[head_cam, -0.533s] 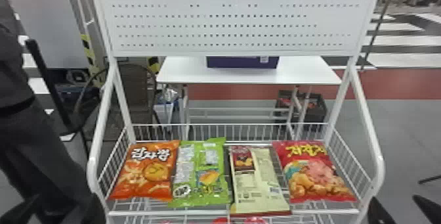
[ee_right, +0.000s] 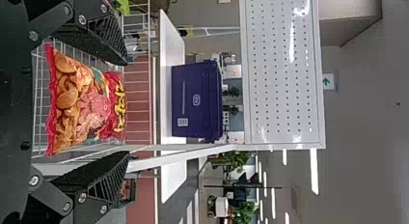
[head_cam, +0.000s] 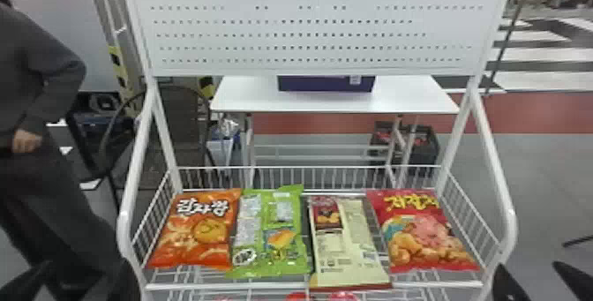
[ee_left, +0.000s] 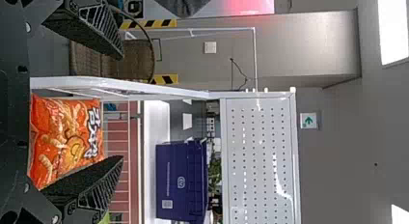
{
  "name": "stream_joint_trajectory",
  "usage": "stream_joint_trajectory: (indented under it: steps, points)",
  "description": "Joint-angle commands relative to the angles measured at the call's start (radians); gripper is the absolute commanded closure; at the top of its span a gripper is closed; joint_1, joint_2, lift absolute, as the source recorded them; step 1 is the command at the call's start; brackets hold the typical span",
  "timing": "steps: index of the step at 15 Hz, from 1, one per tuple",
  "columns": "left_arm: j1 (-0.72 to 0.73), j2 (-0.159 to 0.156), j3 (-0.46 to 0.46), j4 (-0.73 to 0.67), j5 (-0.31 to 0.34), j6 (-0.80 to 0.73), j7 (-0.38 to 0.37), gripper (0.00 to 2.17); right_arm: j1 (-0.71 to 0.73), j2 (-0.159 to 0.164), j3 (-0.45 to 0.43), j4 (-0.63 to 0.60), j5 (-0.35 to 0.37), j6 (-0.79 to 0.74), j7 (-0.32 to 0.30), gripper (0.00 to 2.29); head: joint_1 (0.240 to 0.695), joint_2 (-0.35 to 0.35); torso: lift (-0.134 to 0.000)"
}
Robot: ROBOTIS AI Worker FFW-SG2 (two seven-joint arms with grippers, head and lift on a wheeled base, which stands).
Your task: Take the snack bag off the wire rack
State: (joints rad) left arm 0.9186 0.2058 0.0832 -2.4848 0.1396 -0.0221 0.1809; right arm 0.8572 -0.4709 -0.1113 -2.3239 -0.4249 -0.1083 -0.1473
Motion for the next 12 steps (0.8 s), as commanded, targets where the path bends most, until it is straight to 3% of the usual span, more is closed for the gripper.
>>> stream_joint_trajectory:
  steps: [1,5,8,12]
  points:
    - [0.005,0.000,-0.002,-0.005,0.000,0.000,0.000,0.16,-0.001,0.000,0.002,0.000,-0.002,-0.003,0.000,0.27,0.499,0.000,0.000]
    - [0.025,-0.006,-0.011,-0.023,-0.009,-0.003,-0.001,0.16,-0.147,0.006,0.091,0.080,0.035,0.049,0.002,0.27,0.499,0.000,0.000]
    - [0.029,-0.006,-0.026,-0.023,-0.026,-0.003,-0.001,0.16,-0.357,0.058,0.199,0.207,0.104,0.166,0.002,0.26,0.499,0.000,0.000]
    - [0.036,-0.006,-0.026,-0.020,-0.028,-0.003,-0.001,0.16,-0.587,0.103,0.286,0.397,0.109,0.264,0.006,0.26,0.499,0.000,0.000]
